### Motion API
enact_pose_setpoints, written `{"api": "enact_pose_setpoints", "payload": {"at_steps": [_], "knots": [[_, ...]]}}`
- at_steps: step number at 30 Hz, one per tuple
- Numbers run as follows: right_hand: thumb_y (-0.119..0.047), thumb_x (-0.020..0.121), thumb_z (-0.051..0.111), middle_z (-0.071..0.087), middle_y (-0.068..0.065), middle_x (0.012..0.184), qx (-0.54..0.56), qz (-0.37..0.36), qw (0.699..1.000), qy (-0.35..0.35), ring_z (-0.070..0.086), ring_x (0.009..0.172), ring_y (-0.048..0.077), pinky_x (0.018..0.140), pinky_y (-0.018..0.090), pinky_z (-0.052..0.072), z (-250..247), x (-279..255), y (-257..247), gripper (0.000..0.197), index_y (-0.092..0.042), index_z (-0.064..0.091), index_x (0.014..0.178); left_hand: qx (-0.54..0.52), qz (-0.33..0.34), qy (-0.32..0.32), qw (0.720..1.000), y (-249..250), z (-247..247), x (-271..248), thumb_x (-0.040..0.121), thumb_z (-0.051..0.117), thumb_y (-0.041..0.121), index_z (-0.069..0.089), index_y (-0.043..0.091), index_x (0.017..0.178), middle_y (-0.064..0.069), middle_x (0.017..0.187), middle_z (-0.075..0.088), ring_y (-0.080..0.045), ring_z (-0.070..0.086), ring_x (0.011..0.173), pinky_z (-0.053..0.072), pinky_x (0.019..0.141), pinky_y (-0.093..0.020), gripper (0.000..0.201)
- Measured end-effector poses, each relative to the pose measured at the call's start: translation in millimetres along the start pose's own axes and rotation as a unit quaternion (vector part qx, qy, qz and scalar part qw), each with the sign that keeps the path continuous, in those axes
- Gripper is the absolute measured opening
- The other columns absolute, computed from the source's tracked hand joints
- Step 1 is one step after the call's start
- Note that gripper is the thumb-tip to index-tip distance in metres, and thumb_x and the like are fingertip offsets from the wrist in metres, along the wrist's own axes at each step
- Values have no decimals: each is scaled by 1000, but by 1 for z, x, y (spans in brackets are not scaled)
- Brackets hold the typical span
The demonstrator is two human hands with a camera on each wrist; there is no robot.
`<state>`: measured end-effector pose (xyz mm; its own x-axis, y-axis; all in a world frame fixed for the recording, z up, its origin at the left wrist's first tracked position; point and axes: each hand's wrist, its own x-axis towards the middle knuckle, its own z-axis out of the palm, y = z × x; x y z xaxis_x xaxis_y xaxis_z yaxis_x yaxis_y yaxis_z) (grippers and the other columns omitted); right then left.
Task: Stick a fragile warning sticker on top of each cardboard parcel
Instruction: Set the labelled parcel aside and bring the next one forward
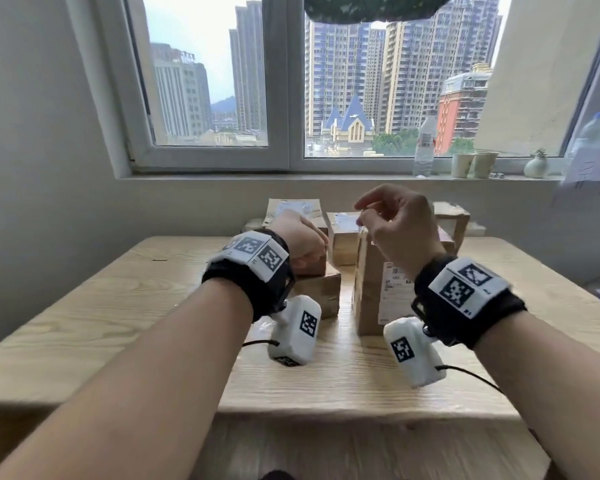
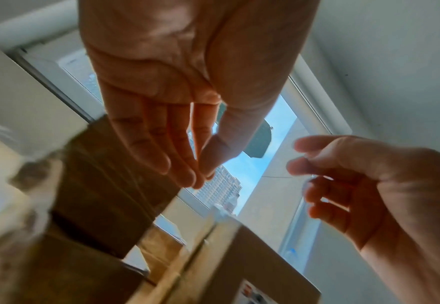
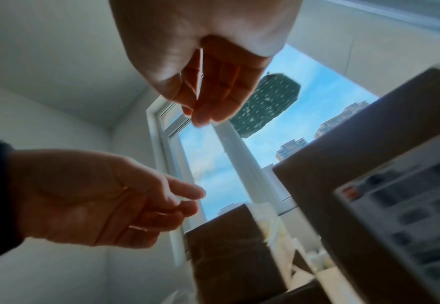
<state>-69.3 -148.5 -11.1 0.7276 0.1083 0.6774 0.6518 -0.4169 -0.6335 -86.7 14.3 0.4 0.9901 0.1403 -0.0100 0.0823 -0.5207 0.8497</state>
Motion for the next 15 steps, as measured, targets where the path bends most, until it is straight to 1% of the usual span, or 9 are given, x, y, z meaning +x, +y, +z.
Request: {"api": "enact_pose_setpoints", "payload": {"at_steps": [1,2,3,5,7,8,10,12,15], "knots": [[-7,85,63,72,4,72,13,9,999,-43,68,60,19,57,34,58,12,-2,-6,18,-24,68,83,0,-14,10,1000,-7,-12,-4,86,56,-5,71,6,83,-9,77,65,-14,58,61,51,50,-19,18],[-6,86,63,72,6,69,25,21,996,-85,67,56,18,56,35,58,24,-5,-11,16,-21,68,84,1,-27,24,999,-16,-24,-7,86,55,-4,72,6,87,-7,79,67,-13,60,63,52,51,-20,19],[-6,87,63,72,7,68,31,30,992,-120,66,53,16,57,37,59,37,-8,-14,15,-20,68,84,-1,-38,38,999,-26,-35,-9,86,55,-3,72,7,87,-6,79,68,-12,62,65,53,52,-21,20],[-7,88,64,73,6,69,23,45,981,-186,67,54,13,63,40,61,61,-12,-13,13,-18,69,83,-8,-60,58,996,-48,-55,-11,86,54,-3,70,9,80,-5,77,67,-11,61,64,52,55,-21,21],[-8,89,64,74,6,73,15,65,965,-255,71,60,13,68,39,62,83,-19,-13,13,-18,70,83,-21,-94,76,992,-72,-71,-12,87,54,-3,68,10,77,-5,77,66,-12,60,63,49,62,-23,21],[-9,90,64,75,6,74,8,74,956,-283,73,63,14,70,38,62,94,-23,-13,12,-17,71,83,-27,-110,86,990,-84,-77,-13,87,54,-4,67,9,78,-6,78,66,-12,60,63,48,63,-23,21],[-10,89,64,75,4,77,-11,74,948,-310,74,66,13,71,34,62,117,-31,-10,11,-14,73,85,-35,-138,103,984,-109,-87,-12,88,53,-4,68,8,81,-8,80,66,-13,59,63,48,63,-24,20],[-9,89,62,73,3,85,-24,69,948,-310,73,69,12,74,32,61,138,-35,-5,13,-12,74,88,-41,-159,118,979,-130,-93,-11,88,54,-4,69,6,85,-9,83,67,-13,59,64,48,64,-24,18],[-8,91,54,71,3,99,-68,86,932,-346,70,87,15,85,31,57,163,-38,0,21,-13,74,96,-30,-179,131,975,-160,-97,-6,87,57,-1,70,8,89,-8,82,64,-13,56,67,48,64,-24,16]]}}
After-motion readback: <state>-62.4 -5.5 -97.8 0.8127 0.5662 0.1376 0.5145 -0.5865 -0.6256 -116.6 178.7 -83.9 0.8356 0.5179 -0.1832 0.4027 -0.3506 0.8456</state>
